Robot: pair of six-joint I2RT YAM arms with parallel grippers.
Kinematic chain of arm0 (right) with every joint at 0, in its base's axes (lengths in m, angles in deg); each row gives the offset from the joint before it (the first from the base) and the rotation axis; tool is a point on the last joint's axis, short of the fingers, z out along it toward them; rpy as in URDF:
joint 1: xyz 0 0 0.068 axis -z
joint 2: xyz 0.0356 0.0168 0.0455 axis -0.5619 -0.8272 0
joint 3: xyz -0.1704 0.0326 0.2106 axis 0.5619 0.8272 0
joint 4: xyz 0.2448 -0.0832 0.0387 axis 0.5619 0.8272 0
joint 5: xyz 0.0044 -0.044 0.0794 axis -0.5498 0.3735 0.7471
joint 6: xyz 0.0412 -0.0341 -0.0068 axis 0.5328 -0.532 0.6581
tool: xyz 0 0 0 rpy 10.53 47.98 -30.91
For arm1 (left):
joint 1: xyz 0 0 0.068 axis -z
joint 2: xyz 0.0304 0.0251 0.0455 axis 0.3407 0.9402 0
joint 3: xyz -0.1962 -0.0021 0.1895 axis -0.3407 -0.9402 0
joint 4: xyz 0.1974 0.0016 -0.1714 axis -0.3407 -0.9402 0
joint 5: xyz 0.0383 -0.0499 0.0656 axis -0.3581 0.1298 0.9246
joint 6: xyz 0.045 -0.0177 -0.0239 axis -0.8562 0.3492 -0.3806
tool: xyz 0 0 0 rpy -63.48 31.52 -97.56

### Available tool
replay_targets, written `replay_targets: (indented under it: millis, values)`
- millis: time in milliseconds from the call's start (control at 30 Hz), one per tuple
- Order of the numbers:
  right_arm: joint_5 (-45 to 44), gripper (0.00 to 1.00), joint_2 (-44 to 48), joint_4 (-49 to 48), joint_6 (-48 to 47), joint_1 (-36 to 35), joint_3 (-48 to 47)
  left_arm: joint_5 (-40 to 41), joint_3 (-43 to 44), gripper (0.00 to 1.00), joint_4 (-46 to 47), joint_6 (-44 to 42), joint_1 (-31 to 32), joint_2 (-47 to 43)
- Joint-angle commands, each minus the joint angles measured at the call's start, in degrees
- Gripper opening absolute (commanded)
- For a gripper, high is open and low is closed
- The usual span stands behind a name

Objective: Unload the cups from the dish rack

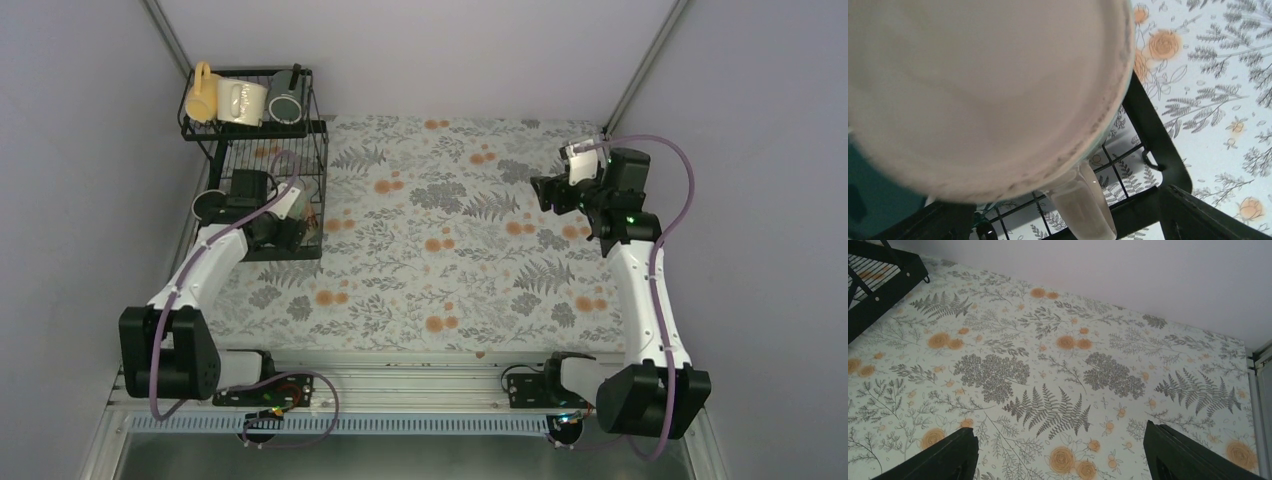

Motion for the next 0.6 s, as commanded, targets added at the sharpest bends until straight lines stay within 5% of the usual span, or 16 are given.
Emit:
replay_targets:
  millis: [0, 567]
  values:
    - [-1.5, 0.85, 0.7, -1.0, -0.9, -0.3, 1.2, -0.7, 1.3, 0.89, -0.9, 0.6, 0.3, 2.7]
    - [-3.3, 0.85, 2.0, -2.9, -2.1, -0.3, 4.5, -2.3, -1.0, 0.43, 1.5, 1.2, 1.3, 6.1]
